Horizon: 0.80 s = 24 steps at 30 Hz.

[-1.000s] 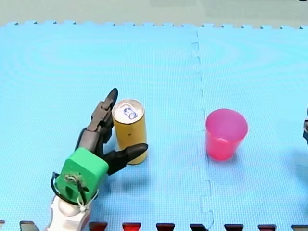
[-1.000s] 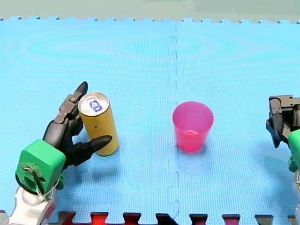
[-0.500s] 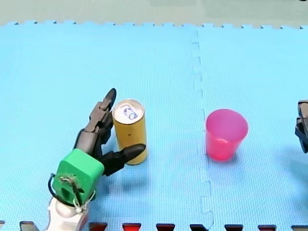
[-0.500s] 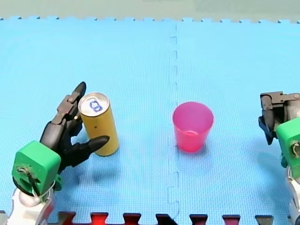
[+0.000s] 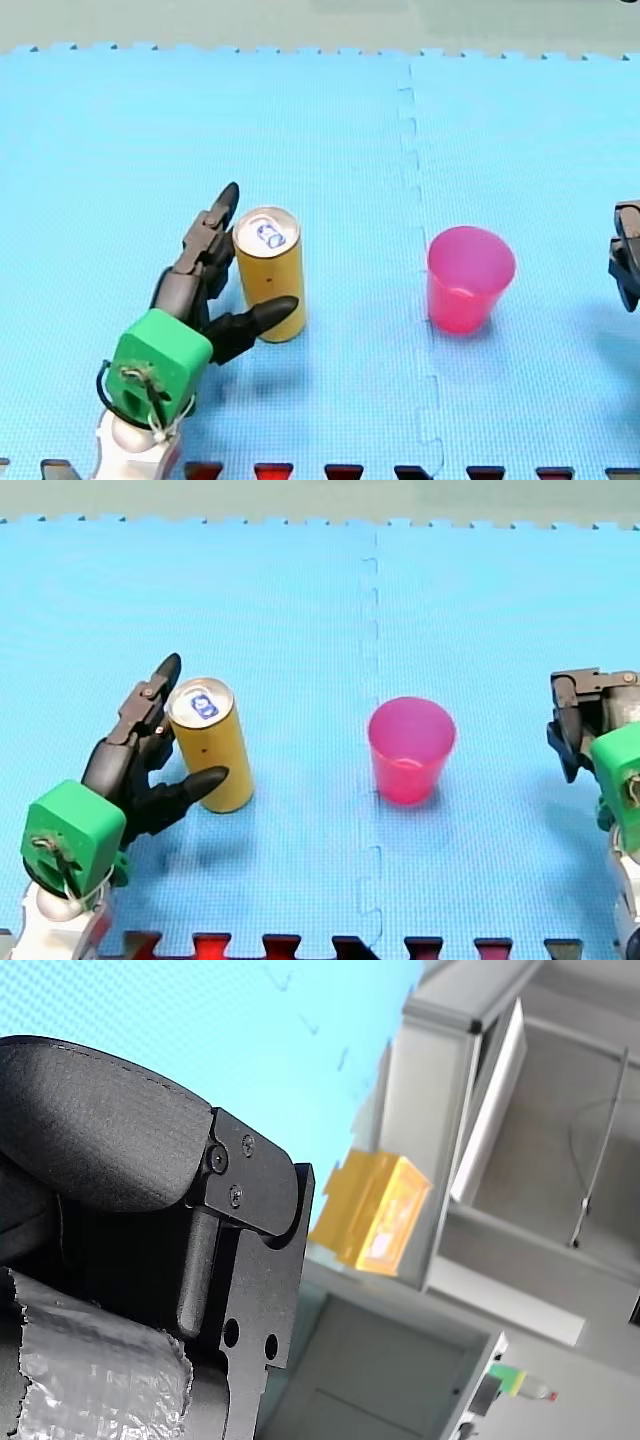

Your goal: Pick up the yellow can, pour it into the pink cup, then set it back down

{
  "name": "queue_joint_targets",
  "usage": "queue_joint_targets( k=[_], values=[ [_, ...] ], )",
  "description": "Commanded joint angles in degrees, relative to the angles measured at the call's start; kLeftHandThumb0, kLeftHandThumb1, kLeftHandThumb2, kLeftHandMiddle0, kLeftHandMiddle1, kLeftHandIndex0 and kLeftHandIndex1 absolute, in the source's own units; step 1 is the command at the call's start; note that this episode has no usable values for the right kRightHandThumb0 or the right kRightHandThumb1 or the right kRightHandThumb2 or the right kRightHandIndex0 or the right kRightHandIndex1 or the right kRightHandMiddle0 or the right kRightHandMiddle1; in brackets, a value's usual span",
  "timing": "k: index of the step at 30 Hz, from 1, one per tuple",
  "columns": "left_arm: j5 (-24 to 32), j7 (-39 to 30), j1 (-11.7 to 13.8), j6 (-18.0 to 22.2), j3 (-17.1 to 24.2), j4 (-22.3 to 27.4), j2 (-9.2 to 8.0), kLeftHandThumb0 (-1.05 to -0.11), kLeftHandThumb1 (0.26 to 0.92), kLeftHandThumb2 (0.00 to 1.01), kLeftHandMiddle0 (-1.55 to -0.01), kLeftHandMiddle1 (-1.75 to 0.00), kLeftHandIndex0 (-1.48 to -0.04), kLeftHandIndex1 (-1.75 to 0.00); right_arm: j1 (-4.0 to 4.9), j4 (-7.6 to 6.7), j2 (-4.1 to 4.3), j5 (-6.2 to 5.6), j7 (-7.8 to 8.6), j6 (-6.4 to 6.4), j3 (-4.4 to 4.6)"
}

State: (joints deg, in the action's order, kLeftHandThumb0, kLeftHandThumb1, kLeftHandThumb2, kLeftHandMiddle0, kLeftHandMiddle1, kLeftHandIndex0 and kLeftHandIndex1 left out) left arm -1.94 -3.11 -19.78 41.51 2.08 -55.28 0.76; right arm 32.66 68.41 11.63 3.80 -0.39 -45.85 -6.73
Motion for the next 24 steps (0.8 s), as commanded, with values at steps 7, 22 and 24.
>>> queue_joint_targets(
  k=[7,22,24],
  values=[
    [0.25,-0.14,-0.08,-0.15,0.18,0.23,-0.35,-1.048,0.804,0.01,-0.21,0.00,-0.16,-0.01,0.89,0.55,0.14,0.82,-0.58,-0.17,0.59],
    [2.62,-4.39,3.14,2.41,1.29,0.87,-2.05,-1.048,0.820,0.01,-0.24,-0.01,-0.18,-0.01,1.35,-0.50,-0.41,-0.03,0.68,2.62,0.71],
    [2.63,-4.51,3.57,2.91,1.48,0.71,-2.39,-1.048,0.823,0.01,-0.24,-0.01,-0.18,-0.01,1.29,-0.61,-0.40,-0.22,0.95,2.72,0.66]
  ],
)
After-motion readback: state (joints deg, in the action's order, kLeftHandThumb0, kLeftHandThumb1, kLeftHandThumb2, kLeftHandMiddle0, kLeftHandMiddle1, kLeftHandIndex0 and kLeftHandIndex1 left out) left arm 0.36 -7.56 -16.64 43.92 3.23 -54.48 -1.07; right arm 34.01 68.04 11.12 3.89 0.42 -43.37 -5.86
